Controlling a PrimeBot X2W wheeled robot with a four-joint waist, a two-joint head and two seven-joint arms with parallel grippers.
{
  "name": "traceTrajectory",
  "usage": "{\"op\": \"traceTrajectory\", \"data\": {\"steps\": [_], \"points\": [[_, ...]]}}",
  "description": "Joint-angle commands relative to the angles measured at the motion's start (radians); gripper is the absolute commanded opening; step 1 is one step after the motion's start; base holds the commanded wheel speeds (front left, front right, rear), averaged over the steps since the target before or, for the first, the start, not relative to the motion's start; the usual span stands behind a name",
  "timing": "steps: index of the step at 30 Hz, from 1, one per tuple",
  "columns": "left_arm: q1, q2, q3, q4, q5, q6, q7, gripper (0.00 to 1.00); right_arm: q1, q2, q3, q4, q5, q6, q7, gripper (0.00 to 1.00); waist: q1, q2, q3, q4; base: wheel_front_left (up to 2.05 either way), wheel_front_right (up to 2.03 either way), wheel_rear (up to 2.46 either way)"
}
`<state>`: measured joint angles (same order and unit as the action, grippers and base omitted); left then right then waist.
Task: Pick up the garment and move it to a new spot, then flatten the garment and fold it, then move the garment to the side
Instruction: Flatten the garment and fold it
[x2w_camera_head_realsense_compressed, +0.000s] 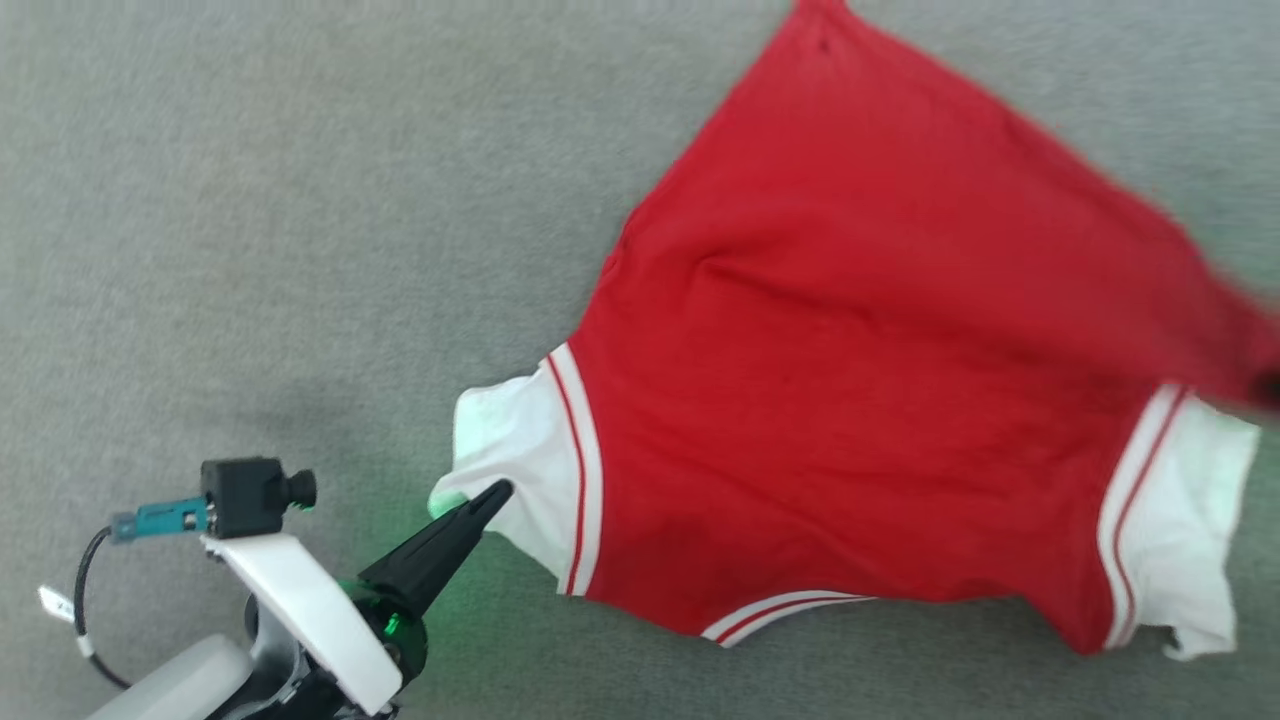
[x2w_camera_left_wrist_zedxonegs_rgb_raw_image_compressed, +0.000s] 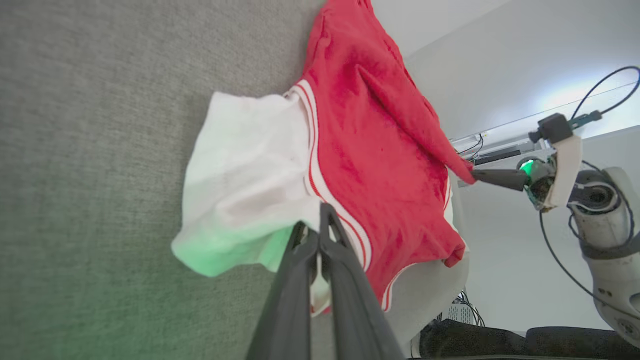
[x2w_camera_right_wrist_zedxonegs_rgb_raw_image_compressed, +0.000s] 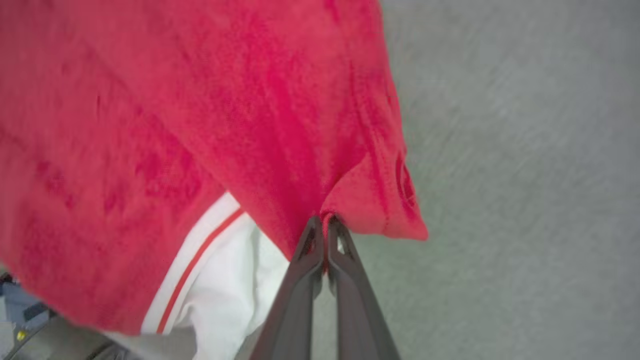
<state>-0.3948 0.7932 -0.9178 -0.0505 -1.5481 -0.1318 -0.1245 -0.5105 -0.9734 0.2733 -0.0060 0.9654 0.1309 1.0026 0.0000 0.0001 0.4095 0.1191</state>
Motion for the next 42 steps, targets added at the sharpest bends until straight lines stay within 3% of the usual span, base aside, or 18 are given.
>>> {"op": "traceTrajectory", "data": {"steps": [1,10,14,18,19,20,21,29,33,37,42], "points": [[0.017,0.008,0.006,0.001,-0.003,0.003,-0.012,0.00,0.064,0.002,-0.008,-0.034,0.015,0.000,0.001,0.00,0.0000,-0.0001,-0.032,-0.031,0.00,0.00,0.00],[0.063,0.037,0.016,0.002,-0.015,0.003,-0.045,0.00,0.483,0.039,-0.070,-0.293,0.006,0.000,0.062,0.00,0.0000,-0.0001,-0.060,-0.065,0.00,0.00,0.00],[0.068,0.039,0.021,-0.002,-0.023,0.003,-0.049,0.00,0.576,0.093,-0.072,-0.379,-0.055,0.000,0.094,0.00,0.0000,-0.0001,-0.059,-0.068,0.00,0.00,0.00],[0.061,0.040,0.019,-0.004,-0.019,0.003,-0.039,0.00,0.575,0.141,-0.089,-0.410,-0.094,0.000,0.084,0.00,0.0000,-0.0001,-0.052,-0.068,0.00,0.00,0.00],[0.058,0.041,0.020,-0.004,-0.018,0.003,-0.036,0.00,0.570,0.152,-0.098,-0.415,-0.104,0.000,0.077,0.29,0.0000,-0.0001,-0.050,-0.068,0.00,0.00,0.00],[0.056,0.043,0.022,-0.004,-0.019,0.003,-0.038,0.00,0.567,0.154,-0.104,-0.423,-0.111,0.000,0.074,0.70,0.0000,-0.0001,-0.048,-0.068,0.00,0.00,0.00],[0.055,0.044,0.023,-0.003,-0.020,0.003,-0.038,0.00,0.561,0.147,-0.110,-0.439,-0.122,0.000,0.072,1.00,0.0000,-0.0001,-0.046,-0.068,0.00,0.00,0.00],[0.046,0.033,0.024,-0.015,-0.006,0.003,-0.047,0.00,0.510,0.117,-0.332,-0.583,-0.121,0.000,0.098,1.00,0.0000,-0.0001,-0.011,-0.058,0.00,0.00,0.00],[0.020,0.012,0.021,-0.020,0.008,0.003,-0.039,0.00,0.376,0.107,-0.400,-0.599,-0.125,0.000,0.059,1.00,0.0000,-0.0001,0.029,-0.032,0.00,0.00,0.00],[-0.006,-0.005,0.016,-0.020,0.021,0.003,-0.034,0.00,0.229,0.103,-0.357,-0.548,-0.150,0.000,0.021,1.00,0.0000,-0.0001,0.068,-0.010,0.00,0.00,0.00],[-0.051,-0.039,0.003,-0.013,0.039,0.003,-0.019,0.00,-0.042,0.130,-0.171,-0.379,-0.206,0.000,-0.005,1.00,0.0000,-0.0001,0.128,0.033,0.00,0.00,0.00]]}}
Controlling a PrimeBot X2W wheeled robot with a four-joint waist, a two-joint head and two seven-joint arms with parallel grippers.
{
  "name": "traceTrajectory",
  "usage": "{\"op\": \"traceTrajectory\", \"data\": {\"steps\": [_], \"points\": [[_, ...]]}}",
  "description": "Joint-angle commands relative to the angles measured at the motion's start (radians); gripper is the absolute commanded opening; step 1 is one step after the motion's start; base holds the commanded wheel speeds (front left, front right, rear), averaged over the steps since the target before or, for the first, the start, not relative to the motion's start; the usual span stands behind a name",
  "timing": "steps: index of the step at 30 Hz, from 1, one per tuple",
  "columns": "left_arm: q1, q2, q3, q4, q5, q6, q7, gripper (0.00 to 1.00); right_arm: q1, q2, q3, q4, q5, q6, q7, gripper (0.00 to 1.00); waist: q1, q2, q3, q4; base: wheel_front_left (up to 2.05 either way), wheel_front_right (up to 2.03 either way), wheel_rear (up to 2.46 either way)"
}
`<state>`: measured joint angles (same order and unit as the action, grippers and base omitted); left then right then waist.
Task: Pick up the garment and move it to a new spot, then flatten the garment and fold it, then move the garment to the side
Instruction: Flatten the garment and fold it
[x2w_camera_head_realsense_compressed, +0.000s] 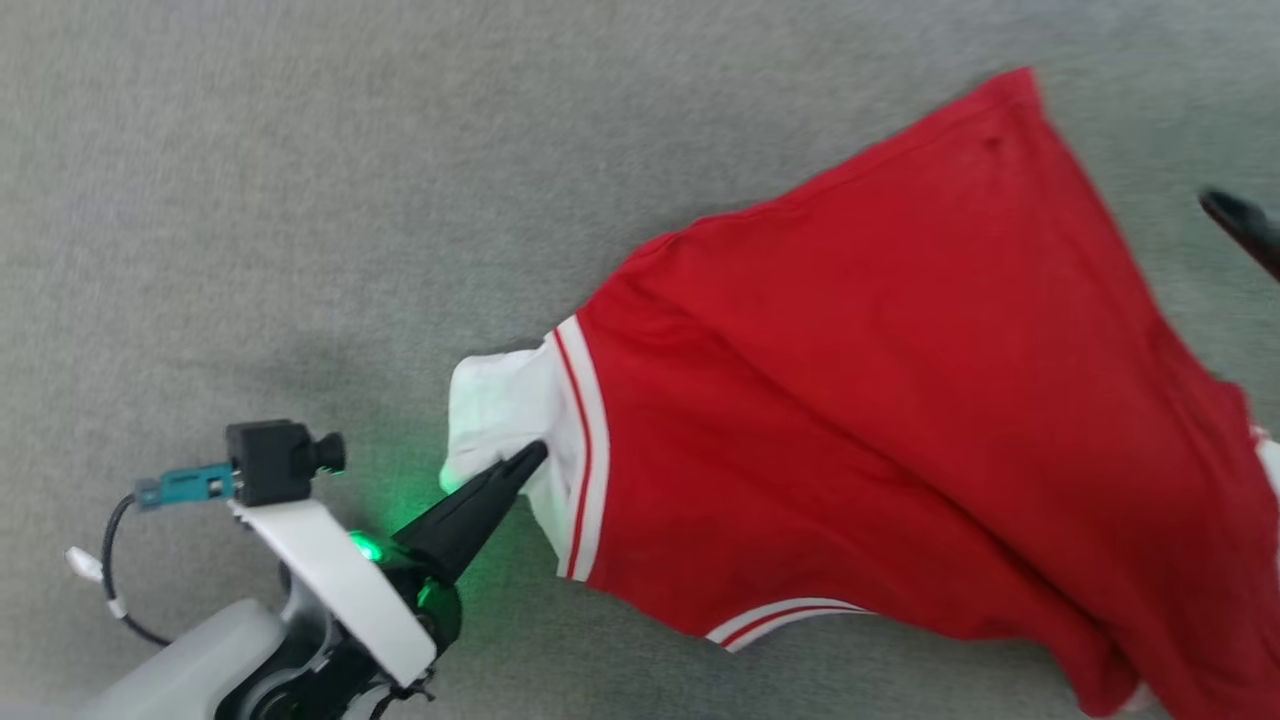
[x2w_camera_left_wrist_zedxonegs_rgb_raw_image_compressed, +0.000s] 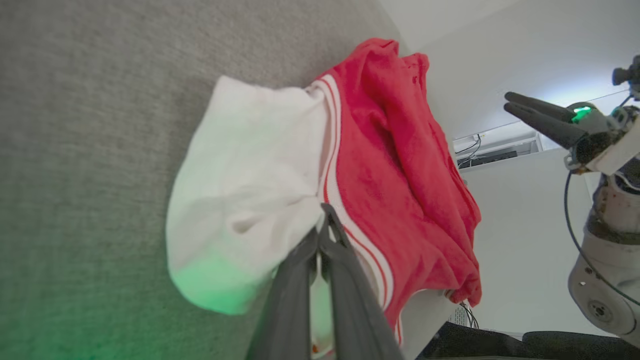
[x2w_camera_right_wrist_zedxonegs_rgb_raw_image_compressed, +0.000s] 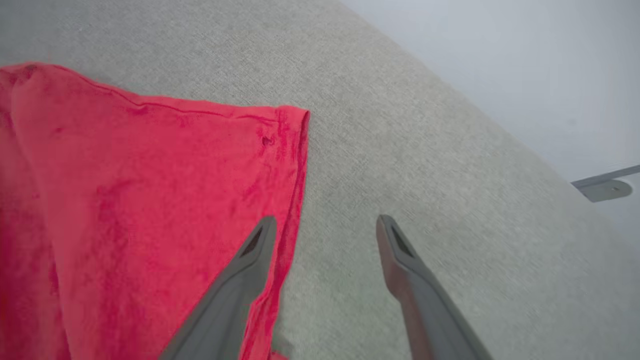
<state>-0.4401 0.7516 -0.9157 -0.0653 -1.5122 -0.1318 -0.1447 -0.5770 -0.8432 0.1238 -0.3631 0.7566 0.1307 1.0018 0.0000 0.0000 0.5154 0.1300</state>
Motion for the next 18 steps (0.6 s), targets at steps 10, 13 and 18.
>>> {"op": "traceTrajectory", "data": {"steps": [10,13,18], "points": [[-0.067,-0.059,-0.027,0.029,0.009,0.003,0.006,0.00,-0.334,0.057,0.360,0.356,-0.055,0.000,0.027,1.00,0.0000,0.0000,0.087,0.092,0.00,0.00,0.00],[-0.070,-0.071,-0.037,0.035,0.005,0.003,-0.001,0.00,-0.354,0.050,0.451,0.420,-0.033,0.000,0.049,1.00,0.0000,0.0000,0.090,0.104,0.00,0.00,0.00],[-0.067,-0.079,-0.052,0.045,-0.005,0.003,-0.013,0.00,-0.362,0.030,0.543,0.462,0.025,0.000,0.063,0.00,0.0000,0.0000,0.087,0.106,0.00,0.00,0.00]]}}
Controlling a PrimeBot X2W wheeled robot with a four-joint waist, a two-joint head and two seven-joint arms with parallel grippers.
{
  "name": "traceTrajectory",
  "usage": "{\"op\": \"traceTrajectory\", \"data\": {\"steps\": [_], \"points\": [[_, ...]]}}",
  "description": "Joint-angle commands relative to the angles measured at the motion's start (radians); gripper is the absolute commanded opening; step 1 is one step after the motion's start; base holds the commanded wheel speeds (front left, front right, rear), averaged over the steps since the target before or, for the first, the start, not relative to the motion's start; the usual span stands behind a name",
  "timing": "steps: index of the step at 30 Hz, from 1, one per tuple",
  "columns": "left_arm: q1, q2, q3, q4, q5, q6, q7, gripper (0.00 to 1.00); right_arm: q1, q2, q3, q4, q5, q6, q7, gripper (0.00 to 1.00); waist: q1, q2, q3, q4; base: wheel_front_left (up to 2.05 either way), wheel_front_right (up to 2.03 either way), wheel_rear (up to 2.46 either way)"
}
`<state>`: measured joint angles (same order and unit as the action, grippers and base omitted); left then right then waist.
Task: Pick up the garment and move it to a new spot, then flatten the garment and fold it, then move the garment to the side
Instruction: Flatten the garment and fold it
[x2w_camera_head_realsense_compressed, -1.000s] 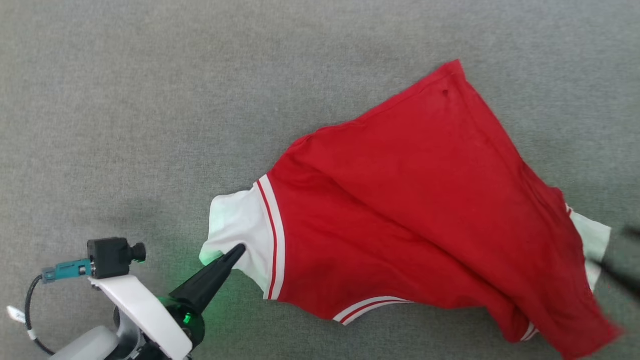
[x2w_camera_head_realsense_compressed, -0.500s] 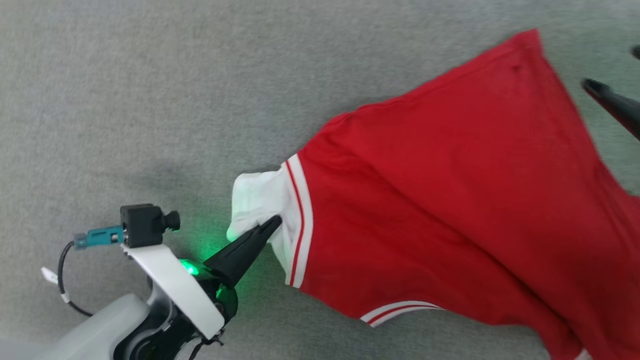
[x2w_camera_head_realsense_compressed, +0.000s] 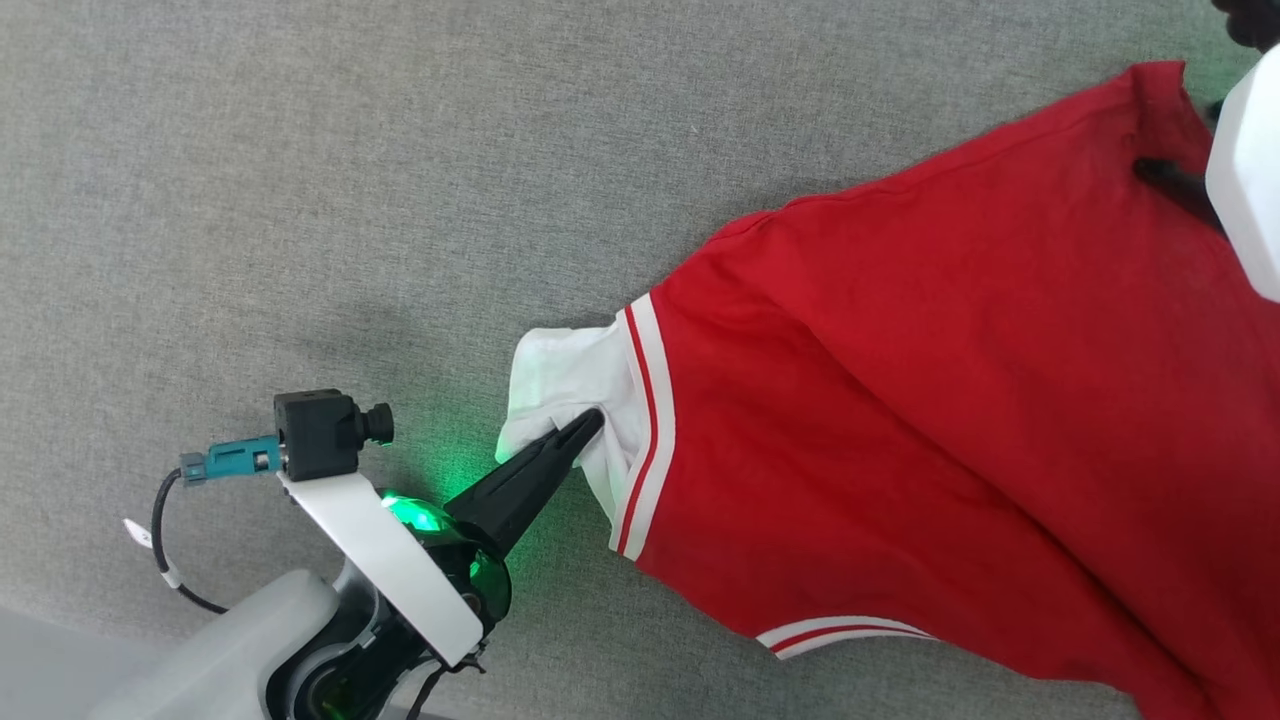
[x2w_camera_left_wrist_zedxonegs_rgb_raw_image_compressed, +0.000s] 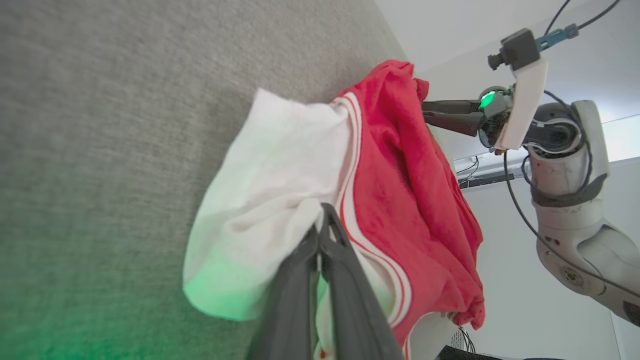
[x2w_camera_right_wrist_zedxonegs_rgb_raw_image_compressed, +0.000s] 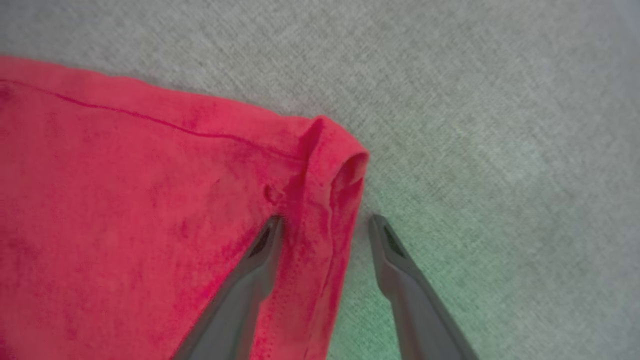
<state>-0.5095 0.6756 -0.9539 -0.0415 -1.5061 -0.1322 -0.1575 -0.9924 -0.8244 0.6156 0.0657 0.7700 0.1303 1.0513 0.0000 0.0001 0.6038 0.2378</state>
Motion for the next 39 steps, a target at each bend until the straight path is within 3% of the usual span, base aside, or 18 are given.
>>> {"op": "traceTrajectory", "data": {"steps": [1,5,12,21,28,39], "points": [[0.001,-0.005,-0.016,0.024,-0.014,0.003,-0.002,0.00,0.046,0.009,0.060,0.041,0.019,0.001,0.010,0.00,0.0000,-0.0001,-0.003,-0.003,0.00,0.00,0.00],[-0.011,-0.011,-0.007,0.026,-0.025,0.003,-0.020,0.00,0.014,0.022,0.034,0.081,0.027,0.000,-0.075,0.00,0.0000,-0.0001,-0.027,-0.013,0.00,0.00,0.00],[-0.053,-0.006,0.072,0.070,-0.025,0.003,-0.076,0.00,-0.034,0.106,-0.060,0.168,0.027,0.000,-0.256,0.00,0.0000,-0.0001,-0.087,-0.055,0.00,0.00,0.00],[-0.243,-0.023,0.144,0.150,-0.032,0.003,-0.048,0.00,-0.110,0.197,-0.209,0.323,-0.009,0.000,-0.471,0.00,0.0000,-0.0001,-0.122,-0.137,0.00,0.00,0.00],[-0.563,-0.070,0.270,0.318,-0.074,0.003,-0.006,0.00,-0.275,0.279,-0.388,0.479,-0.073,0.000,-0.658,0.00,0.0000,-0.0001,-0.086,-0.203,0.00,0.00,0.00],[-1.182,-0.160,0.375,0.726,0.019,0.003,-0.020,0.00,-0.591,0.372,-0.552,0.676,-0.203,-0.002,-0.902,0.00,0.0000,-0.0001,-0.017,-0.278,0.00,0.00,0.00]]}}
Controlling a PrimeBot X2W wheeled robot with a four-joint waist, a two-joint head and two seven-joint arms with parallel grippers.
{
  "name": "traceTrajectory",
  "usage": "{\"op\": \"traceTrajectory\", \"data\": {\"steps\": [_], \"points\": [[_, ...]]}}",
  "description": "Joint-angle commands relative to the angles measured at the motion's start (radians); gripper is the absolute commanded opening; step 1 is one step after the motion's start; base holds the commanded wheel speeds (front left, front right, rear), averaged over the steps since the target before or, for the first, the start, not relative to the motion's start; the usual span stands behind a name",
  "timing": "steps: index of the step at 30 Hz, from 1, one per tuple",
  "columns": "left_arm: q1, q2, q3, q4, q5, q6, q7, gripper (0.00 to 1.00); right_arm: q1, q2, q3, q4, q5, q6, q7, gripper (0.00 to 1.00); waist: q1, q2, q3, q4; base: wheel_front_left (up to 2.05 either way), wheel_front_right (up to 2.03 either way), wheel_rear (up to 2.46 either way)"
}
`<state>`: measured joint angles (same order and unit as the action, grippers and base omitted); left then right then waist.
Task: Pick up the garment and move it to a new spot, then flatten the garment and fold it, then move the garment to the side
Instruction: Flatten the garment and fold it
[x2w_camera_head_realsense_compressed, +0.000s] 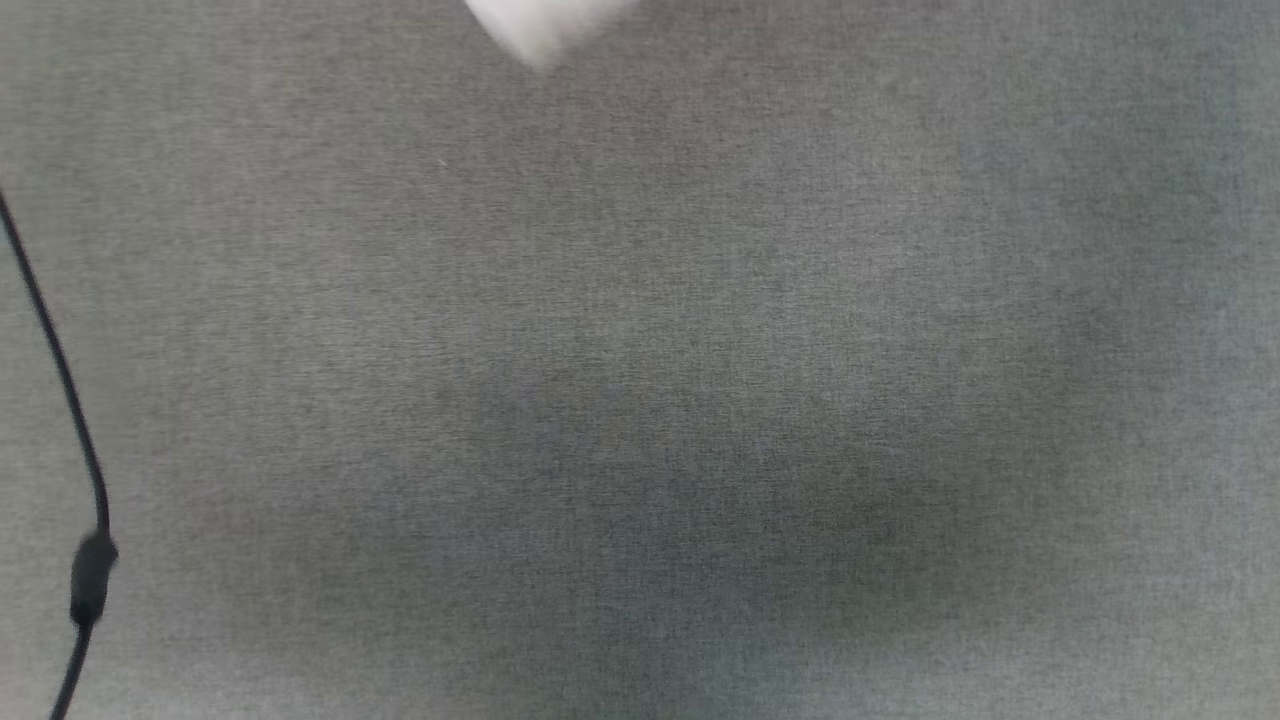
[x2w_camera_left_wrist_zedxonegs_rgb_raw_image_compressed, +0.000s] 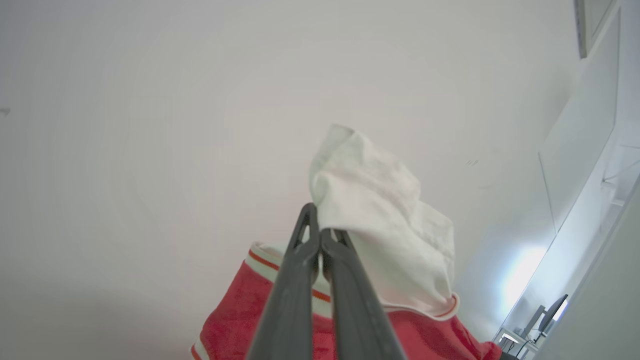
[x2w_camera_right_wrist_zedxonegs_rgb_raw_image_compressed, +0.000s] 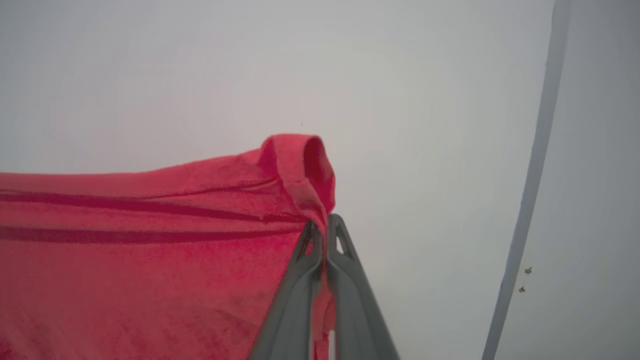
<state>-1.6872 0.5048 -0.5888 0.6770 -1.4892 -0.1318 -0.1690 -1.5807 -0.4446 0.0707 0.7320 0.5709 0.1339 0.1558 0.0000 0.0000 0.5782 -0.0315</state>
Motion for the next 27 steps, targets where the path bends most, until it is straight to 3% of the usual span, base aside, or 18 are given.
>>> {"op": "traceTrajectory", "data": {"steps": [1,6,12,17,23,27], "points": [[-0.042,0.002,0.018,0.024,0.000,0.003,-0.015,0.00,-0.023,-0.005,-0.013,0.022,-0.015,-0.006,-0.023,0.00,0.0000,0.0000,0.012,-0.011,0.00,0.00,0.00],[-0.112,-0.030,0.031,0.052,-0.023,0.003,-0.007,0.00,-0.067,0.011,-0.010,0.085,-0.035,-0.006,-0.080,0.00,0.0000,0.0000,0.018,-0.011,0.00,0.00,0.00],[0.099,-0.030,0.013,-0.051,-0.090,0.003,0.032,0.00,0.060,-0.004,0.092,0.085,0.000,-0.006,-0.053,0.00,0.0000,0.0000,0.021,0.007,0.00,0.00,0.00],[0.425,0.010,0.004,-0.276,-0.145,0.003,0.038,0.00,0.284,-0.058,0.204,-0.044,0.117,-0.005,0.018,0.00,0.0000,0.0000,0.017,0.013,0.00,0.00,0.00],[0.787,0.066,0.002,-0.526,-0.164,0.003,0.019,0.00,0.565,-0.156,0.245,-0.242,0.245,-0.004,0.108,0.00,0.0000,0.0000,-0.019,0.014,0.00,0.00,0.00],[0.943,0.092,-0.019,-0.632,-0.146,0.002,0.013,0.00,0.717,-0.208,0.247,-0.350,0.296,-0.003,0.166,0.00,0.0000,0.0000,-0.045,0.021,0.00,0.00,0.00]]}}
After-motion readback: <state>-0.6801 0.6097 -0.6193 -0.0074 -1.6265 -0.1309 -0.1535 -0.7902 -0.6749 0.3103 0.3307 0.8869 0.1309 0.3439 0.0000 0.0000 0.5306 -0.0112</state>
